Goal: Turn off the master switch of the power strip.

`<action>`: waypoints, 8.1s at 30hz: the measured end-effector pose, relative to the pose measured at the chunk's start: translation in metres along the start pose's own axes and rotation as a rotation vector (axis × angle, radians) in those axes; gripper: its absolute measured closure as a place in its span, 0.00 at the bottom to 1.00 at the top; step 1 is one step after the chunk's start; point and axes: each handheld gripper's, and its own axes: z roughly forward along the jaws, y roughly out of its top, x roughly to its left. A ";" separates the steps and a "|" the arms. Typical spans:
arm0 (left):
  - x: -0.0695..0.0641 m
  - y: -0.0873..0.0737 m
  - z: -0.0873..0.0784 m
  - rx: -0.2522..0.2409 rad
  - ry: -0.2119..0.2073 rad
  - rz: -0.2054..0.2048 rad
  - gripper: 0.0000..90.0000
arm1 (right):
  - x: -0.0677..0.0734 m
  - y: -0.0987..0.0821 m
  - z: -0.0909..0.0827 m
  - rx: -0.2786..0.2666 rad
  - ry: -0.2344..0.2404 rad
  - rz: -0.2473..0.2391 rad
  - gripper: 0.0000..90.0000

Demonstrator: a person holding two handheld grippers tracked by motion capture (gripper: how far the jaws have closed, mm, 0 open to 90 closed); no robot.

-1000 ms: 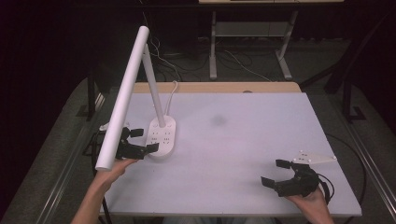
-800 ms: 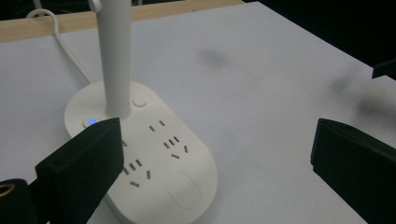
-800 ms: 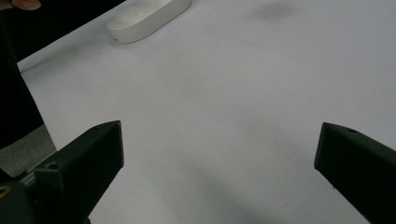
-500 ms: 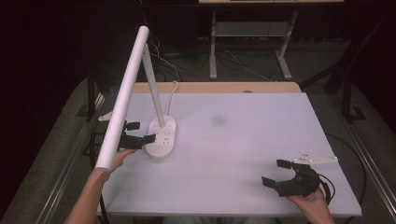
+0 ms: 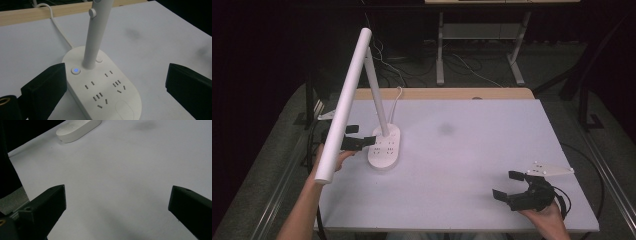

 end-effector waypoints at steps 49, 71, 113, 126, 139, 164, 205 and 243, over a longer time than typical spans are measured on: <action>0.047 -0.007 0.033 -0.066 0.027 -0.199 0.51 | -0.001 -0.001 0.000 0.015 -0.008 -0.009 0.01; 0.048 -0.008 0.056 -0.016 0.071 -0.181 1.00 | -0.002 -0.001 0.000 0.024 -0.012 -0.013 0.01; 0.057 -0.020 0.079 0.065 0.046 -0.237 1.00 | -0.004 -0.004 -0.006 0.010 -0.030 -0.009 0.01; 0.057 -0.019 0.084 0.063 0.010 -0.274 1.00 | -0.003 -0.005 -0.008 0.012 -0.024 -0.012 0.01; 0.055 -0.018 0.086 0.063 0.048 -0.277 1.00 | -0.002 -0.005 -0.011 0.004 -0.022 -0.021 0.01; 0.056 -0.002 0.049 -0.005 0.101 -0.232 1.00 | -0.005 -0.006 -0.010 0.006 -0.028 -0.011 0.01; -0.004 -0.041 -0.041 -0.215 0.023 -0.233 0.56 | -0.001 -0.004 -0.006 0.004 -0.015 -0.026 0.01; -0.093 -0.093 0.009 -0.062 -0.133 0.015 0.00 | -0.001 -0.004 -0.008 0.003 -0.016 -0.031 0.01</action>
